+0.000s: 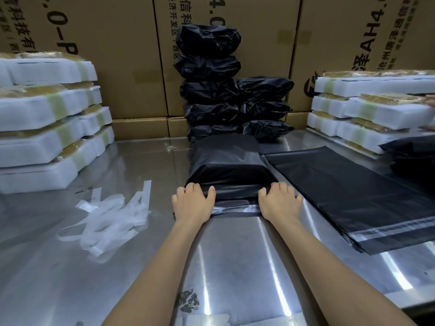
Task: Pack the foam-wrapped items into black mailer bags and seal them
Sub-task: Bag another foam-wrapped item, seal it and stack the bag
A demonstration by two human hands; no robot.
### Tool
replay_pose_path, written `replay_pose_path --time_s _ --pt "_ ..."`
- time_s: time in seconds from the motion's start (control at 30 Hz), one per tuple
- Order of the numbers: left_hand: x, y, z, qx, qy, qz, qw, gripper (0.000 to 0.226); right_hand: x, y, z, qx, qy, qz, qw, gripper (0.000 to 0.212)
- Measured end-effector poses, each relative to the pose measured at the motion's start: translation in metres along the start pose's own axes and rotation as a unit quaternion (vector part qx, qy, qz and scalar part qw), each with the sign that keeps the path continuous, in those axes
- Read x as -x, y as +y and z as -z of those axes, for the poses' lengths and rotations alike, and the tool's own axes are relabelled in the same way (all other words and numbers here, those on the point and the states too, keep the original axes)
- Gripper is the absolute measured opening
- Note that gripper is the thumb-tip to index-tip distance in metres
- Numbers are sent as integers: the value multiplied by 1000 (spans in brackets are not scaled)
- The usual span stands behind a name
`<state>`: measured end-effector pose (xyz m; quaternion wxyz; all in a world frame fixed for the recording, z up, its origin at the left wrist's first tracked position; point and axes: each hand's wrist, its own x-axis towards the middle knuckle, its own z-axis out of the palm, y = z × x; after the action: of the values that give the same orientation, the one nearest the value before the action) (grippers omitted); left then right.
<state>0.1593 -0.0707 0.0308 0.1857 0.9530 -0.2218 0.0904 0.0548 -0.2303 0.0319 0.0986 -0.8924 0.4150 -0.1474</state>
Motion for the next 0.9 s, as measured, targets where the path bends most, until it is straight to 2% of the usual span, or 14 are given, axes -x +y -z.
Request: replay_pose_path --time_s 0.13,0.3,0.4,0.5,0.57,0.63,0.7,0.9 --pt "1 -13 4 34 5 30 999 56 1 2 0 16 -17 -6 1000 58" --pt "5 -31 6 -3 -37 -26 999 58 3 3 0 14 -12 2 1000 61" --pt "5 -35 12 103 -24 -1 994 55 10 1 3 -19 71 60 995 47" --pt "7 -47 25 245 45 50 967 45 21 1 9 -72 177 159 969 31" --pt "11 -62 32 245 50 77 965 44 28 -5 14 -114 208 208 949 21" --pt "16 -72 37 197 17 78 977 55 37 -18 20 -149 181 249 940 17" --pt "18 -74 40 178 -18 71 981 59 48 -36 24 -193 107 278 935 15" --pt "20 -78 52 243 -175 9 954 35 71 -81 9 -291 -65 237 925 8"
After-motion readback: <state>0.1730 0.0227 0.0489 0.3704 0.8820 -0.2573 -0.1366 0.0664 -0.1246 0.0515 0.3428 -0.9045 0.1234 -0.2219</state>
